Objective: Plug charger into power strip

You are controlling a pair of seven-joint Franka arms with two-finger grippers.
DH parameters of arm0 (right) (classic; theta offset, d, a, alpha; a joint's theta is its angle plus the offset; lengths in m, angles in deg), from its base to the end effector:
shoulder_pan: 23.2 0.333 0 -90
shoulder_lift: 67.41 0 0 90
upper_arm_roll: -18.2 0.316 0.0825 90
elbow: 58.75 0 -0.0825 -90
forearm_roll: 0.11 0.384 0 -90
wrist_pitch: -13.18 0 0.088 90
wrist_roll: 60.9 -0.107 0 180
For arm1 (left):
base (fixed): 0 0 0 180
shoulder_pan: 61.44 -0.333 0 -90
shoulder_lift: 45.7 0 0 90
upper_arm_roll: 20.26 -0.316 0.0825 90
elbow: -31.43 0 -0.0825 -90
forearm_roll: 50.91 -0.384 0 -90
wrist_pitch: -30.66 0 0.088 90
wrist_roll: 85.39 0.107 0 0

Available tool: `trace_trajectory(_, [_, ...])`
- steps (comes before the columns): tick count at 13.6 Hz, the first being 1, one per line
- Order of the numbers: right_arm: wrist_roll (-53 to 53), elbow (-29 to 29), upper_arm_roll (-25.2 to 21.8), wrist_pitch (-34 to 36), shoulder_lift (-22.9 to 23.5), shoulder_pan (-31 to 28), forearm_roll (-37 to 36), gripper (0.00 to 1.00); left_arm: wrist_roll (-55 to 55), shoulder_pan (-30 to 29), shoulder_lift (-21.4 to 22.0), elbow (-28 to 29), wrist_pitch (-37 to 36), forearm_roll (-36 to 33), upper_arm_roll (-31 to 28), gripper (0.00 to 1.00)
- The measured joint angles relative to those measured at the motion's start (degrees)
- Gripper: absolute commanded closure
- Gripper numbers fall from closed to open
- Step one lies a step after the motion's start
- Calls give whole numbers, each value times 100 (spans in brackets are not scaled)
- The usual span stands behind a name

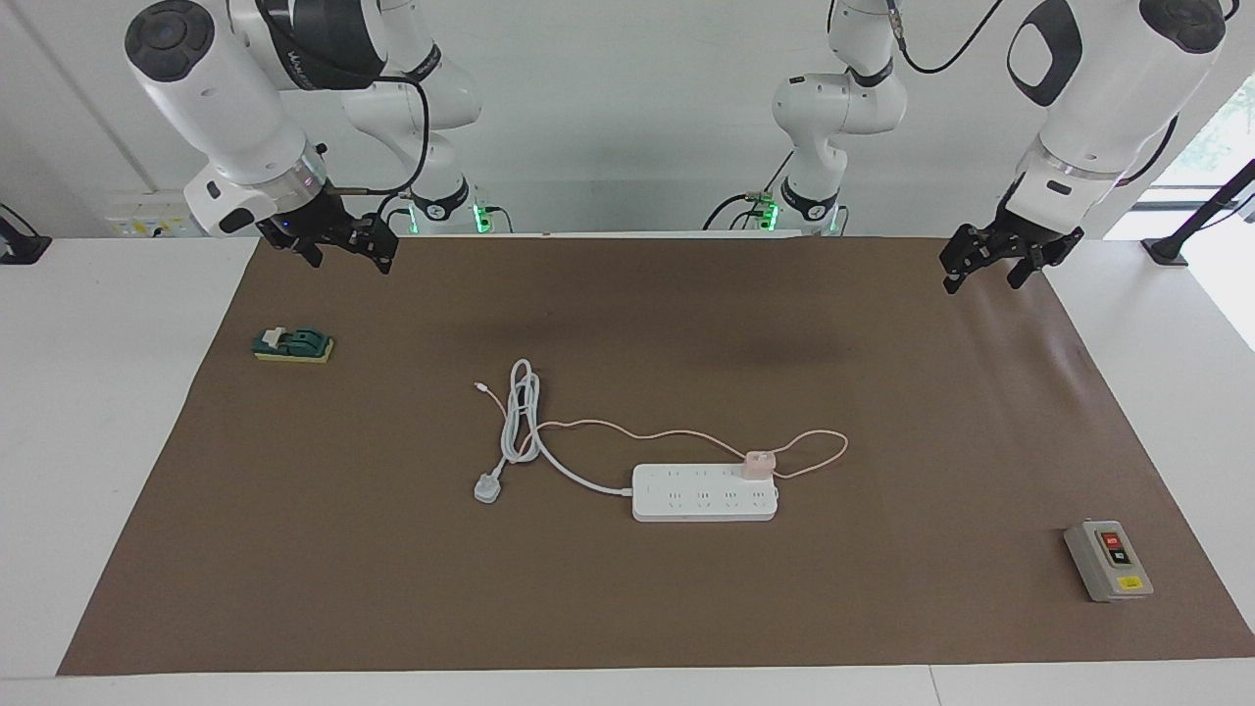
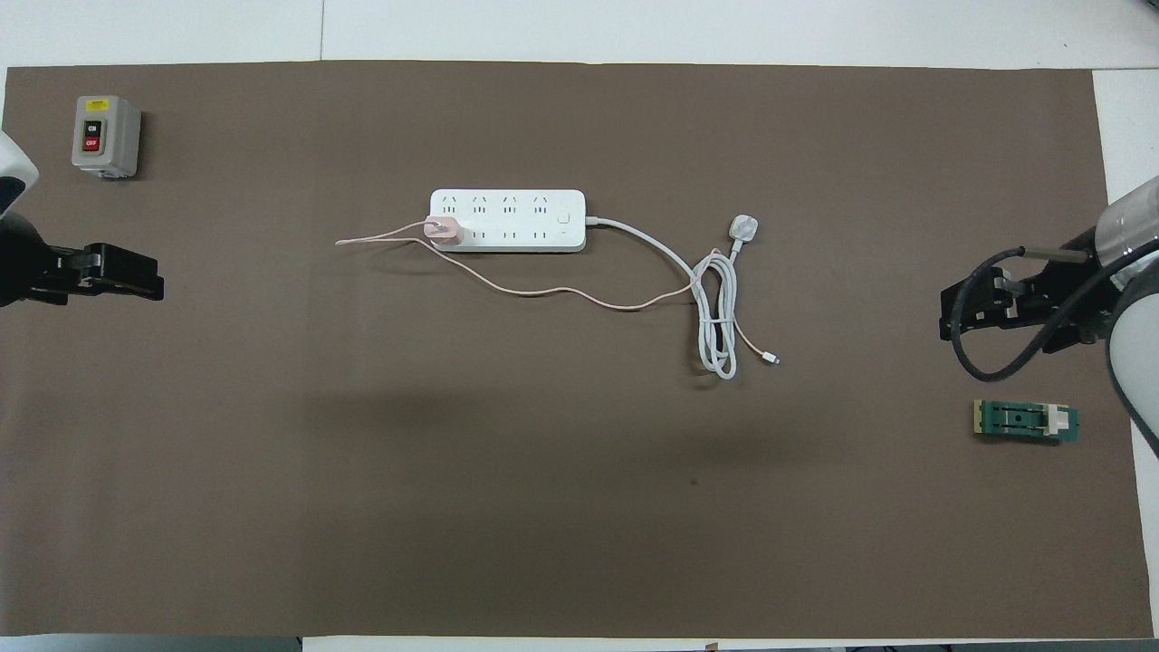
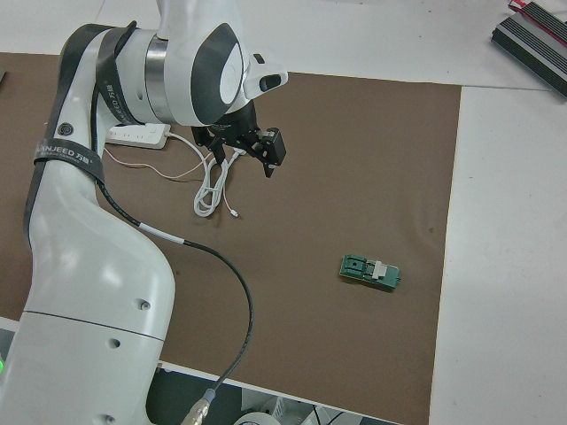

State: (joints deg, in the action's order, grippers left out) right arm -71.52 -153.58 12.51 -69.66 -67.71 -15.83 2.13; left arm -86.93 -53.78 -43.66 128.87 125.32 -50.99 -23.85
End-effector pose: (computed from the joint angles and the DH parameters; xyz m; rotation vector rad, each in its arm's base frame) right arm 0.5343 0.0201 0.5788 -3.0980 0.2407 0.3229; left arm 0.5466 -0.0382 0.5896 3.1406 -0.0696 -0.0204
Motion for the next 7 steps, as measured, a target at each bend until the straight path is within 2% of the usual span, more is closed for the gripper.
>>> trace_trajectory(3, [0, 0, 0, 0, 0, 0, 0, 0, 85, 33, -30, 31, 0, 7, 0, 0])
trace_trajectory(7, [0, 0, 0, 0, 0, 0, 0, 0, 264, 61, -52, 34, -155, 15, 3, 0])
